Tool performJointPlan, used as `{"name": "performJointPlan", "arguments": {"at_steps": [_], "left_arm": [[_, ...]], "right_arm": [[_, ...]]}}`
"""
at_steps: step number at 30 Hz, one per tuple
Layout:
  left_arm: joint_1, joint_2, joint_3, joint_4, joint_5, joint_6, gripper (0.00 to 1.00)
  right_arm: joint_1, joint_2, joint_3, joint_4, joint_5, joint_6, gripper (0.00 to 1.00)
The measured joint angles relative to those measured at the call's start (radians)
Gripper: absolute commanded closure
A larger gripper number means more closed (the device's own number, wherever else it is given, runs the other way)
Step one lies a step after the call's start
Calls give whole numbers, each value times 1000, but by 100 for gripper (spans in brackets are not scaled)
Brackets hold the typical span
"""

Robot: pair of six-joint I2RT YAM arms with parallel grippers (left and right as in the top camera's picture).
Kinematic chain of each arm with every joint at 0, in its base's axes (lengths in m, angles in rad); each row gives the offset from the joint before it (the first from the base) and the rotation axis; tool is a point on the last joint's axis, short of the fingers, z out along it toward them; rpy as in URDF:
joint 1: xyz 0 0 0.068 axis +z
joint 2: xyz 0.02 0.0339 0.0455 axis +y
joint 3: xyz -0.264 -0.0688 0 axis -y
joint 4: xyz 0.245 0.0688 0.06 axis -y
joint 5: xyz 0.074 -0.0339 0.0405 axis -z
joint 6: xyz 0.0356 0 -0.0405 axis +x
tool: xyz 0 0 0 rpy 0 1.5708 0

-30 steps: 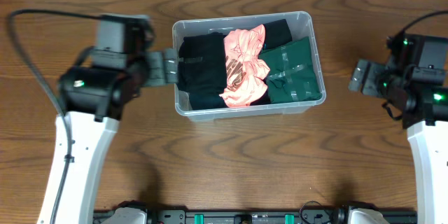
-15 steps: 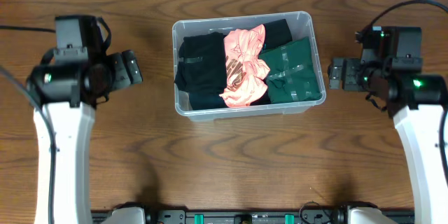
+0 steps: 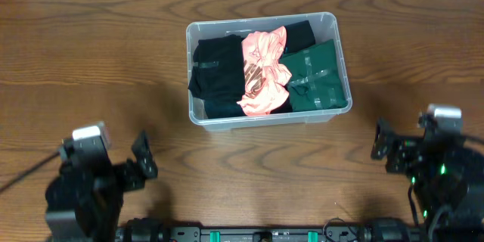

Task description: Pack container

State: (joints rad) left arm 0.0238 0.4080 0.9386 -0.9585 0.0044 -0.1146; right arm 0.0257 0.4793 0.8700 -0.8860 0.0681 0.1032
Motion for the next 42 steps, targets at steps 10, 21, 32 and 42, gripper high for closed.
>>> {"name": "performJointPlan", "arguments": {"at_steps": [10,21,32,42], "left_arm": [[0,-122,-17,-232,9,0,2],[0,-123,-17,-238,12,0,2],[0,-123,-18,-239,12,0,2],[0,-123,-18,-239,15,0,2]], "right_arm": [[0,-81,-26,-251,11,1,1],[0,-82,-29,-292,11,3,1],[0,-396,-303,87,-9,-27,1],[0,-463,-739,748,-53,-111,1]]}}
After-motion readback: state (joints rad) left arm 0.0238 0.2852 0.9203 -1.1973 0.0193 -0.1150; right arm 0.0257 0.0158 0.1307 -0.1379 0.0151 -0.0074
